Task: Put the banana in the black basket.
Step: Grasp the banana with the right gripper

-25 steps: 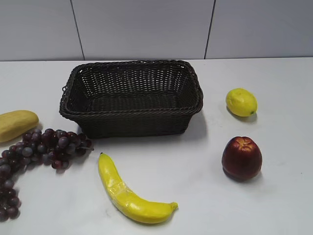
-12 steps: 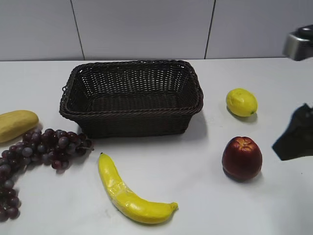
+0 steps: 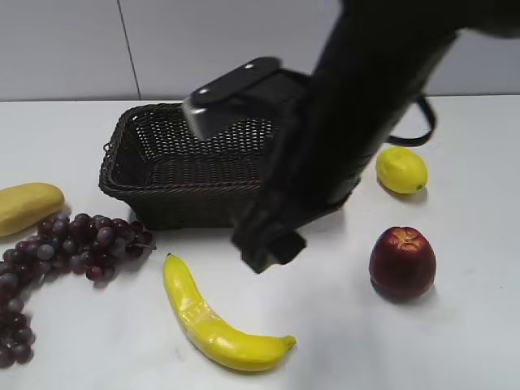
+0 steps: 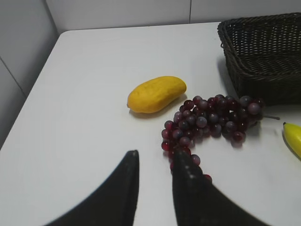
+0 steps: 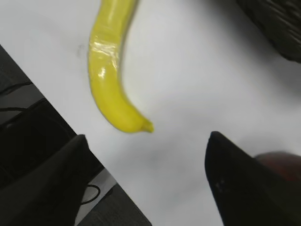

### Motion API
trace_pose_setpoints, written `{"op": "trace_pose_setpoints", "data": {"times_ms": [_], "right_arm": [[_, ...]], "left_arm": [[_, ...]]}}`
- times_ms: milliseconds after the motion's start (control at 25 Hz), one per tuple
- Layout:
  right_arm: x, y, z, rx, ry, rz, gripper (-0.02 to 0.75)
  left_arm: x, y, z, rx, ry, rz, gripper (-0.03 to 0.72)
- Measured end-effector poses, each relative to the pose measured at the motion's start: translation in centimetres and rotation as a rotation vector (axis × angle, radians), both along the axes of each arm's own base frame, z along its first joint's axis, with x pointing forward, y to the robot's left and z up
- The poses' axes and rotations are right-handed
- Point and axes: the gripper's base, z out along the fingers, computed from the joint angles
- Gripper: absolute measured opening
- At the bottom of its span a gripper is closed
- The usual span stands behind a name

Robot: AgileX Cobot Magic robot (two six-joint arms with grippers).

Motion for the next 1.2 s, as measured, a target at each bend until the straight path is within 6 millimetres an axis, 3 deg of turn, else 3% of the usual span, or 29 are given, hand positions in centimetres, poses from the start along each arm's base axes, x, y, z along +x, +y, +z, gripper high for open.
{"op": "trace_pose_setpoints", "data": {"times_ms": [160, 480, 840, 1200], "right_arm": [[0.9, 4.2, -3.2, -0.029, 0.040, 0.007, 0.573], [0.5, 8.5, -9.3, -0.091, 0.139, 0.001, 0.573], [1.0, 9.5, -13.1, -0.131, 0.176, -0.035, 0.573], [1.1, 9.7, -14.7, -0.146, 0.191, -0.042, 0.551]], "left_arm": [[0.0, 0.0, 0.0, 0.000, 0.000, 0.000, 0.237], [0.0, 0.0, 0.0, 0.000, 0.000, 0.000, 0.237], [0.0, 0.0, 0.0, 0.000, 0.000, 0.000, 0.237], [0.0, 0.0, 0.0, 0.000, 0.000, 0.000, 0.237]]}}
